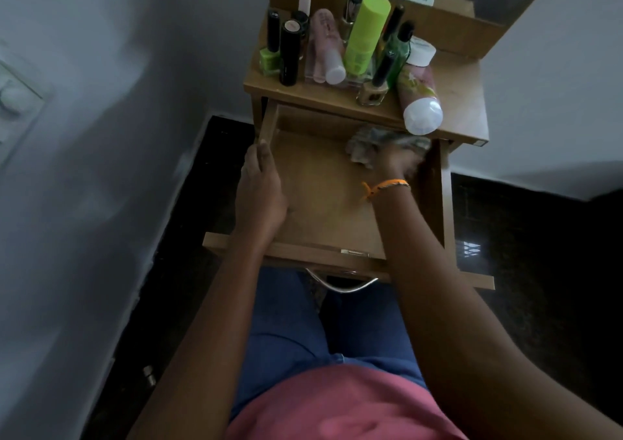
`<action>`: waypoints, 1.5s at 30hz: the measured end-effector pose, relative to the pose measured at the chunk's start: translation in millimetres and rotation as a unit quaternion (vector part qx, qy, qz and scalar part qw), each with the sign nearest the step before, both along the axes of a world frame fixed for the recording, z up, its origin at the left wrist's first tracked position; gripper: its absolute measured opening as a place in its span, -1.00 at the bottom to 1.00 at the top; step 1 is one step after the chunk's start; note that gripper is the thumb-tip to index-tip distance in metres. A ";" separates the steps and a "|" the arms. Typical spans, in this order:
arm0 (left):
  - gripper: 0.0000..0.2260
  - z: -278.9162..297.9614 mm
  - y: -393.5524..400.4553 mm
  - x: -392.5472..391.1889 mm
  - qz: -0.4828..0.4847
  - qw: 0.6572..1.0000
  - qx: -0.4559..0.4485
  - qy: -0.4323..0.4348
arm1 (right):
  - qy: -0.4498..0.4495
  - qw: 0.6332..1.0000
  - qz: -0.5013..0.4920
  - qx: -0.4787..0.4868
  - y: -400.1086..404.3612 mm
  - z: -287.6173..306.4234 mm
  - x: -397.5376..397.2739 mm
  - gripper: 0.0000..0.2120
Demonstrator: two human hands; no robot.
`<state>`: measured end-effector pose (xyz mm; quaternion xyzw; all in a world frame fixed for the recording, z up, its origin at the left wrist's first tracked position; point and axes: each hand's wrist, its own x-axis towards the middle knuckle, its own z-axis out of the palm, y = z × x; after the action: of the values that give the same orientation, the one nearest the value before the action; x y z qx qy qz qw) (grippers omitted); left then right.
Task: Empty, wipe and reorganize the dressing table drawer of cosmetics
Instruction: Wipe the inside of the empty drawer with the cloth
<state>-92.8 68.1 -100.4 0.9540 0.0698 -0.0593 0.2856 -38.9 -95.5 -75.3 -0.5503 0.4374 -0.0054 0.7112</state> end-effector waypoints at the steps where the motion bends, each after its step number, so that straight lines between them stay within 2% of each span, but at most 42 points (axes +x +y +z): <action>1: -0.32 -1.8 0.4 1.3 0.007 1.000 -0.003 -0.006 | 0.002 0.998 -0.052 -0.030 -14.5 -11.8 5.0 -0.79; 2: -0.34 -5.5 0.7 2.0 0.009 1.000 0.000 -0.010 | -0.006 0.993 -0.110 -0.049 -20.9 -11.1 10.6 -0.65; 4: -0.35 0.3 -0.5 -0.3 0.000 1.000 0.007 -0.014 | 0.000 0.988 -0.116 -0.105 -20.0 -16.0 29.1 -0.42; 5: -0.34 1.1 -0.2 -0.9 -0.002 1.000 0.005 -0.009 | 0.023 0.986 -0.110 -0.119 -18.5 -25.3 34.7 -0.41; 7: -0.34 0.0 0.3 0.3 0.001 1.000 0.001 -0.003 | 0.034 0.994 -0.065 -0.077 0.4 -29.8 32.1 -0.55; 9: -0.37 0.1 0.6 -0.7 0.005 1.000 0.003 -0.010 | 0.027 0.997 0.044 -0.054 19.8 -34.1 22.6 -0.65; 11: -0.39 -2.0 1.7 0.6 0.010 1.000 -0.005 -0.021 | 0.012 0.987 0.095 -0.126 47.8 -34.1 28.6 -0.52; 14: -0.39 -3.3 2.2 2.8 0.014 1.000 -0.014 -0.024 | -0.077 0.955 0.166 -0.232 93.5 -26.0 28.0 -0.39; 16: -0.40 -3.4 3.2 3.9 0.018 0.999 -0.014 -0.031 | -0.127 0.907 0.233 -0.326 104.4 -32.4 23.9 -0.42; 19: -0.39 -4.0 3.2 4.4 0.017 0.999 -0.010 -0.030 | -0.157 0.799 0.366 -0.450 102.2 -42.2 24.9 -0.47; 21: -0.38 -2.9 2.6 4.3 0.019 0.999 -0.009 -0.026 | -0.172 0.723 0.418 -0.522 96.7 -46.1 30.8 -0.50; 23: -0.37 -1.0 2.2 3.9 0.018 1.000 -0.009 -0.023 | -0.157 0.645 0.453 -0.595 89.5 -47.9 33.1 -0.50; 25: -0.37 1.3 1.8 2.8 0.018 1.000 -0.012 -0.016 | -0.105 0.572 0.495 -0.645 83.2 -46.2 33.4 -0.52; 29: -0.34 4.9 3.3 2.2 0.016 1.000 -0.020 -0.006 | -0.099 0.475 0.503 -0.715 79.0 -45.2 37.7 -0.66; 30: -0.34 5.6 3.8 1.8 0.015 1.000 -0.024 -0.006 | -0.086 0.465 0.502 -0.724 76.2 -44.3 38.4 -0.73; 32: -0.35 7.3 4.3 0.5 0.015 0.999 -0.034 -0.004 | -0.051 0.476 0.505 -0.718 58.5 -55.4 43.8 -0.78; 35: -0.37 8.2 4.8 -1.1 0.023 0.999 -0.046 -0.001 | -0.034 0.505 0.485 -0.713 33.7 -46.4 27.8 -0.67; 38: -0.36 7.3 5.5 -1.4 0.027 0.998 -0.056 -0.004 | -0.001 0.541 0.435 -0.720 -7.9 -57.2 21.7 -0.68; 41: -0.38 6.1 5.1 -1.9 0.027 0.997 -0.070 -0.014 | 0.072 0.617 0.390 -0.680 -42.6 -58.1 20.3 -0.66; 45: -0.38 5.4 5.0 -1.7 0.030 0.997 -0.076 -0.016 | 0.139 0.698 0.303 -0.634 -49.5 -58.3 20.6 -0.58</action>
<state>-94.5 73.1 -95.0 0.9277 0.0891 -0.0402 0.3602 -18.3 -145.0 -133.6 -0.9683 0.2333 0.0107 0.0882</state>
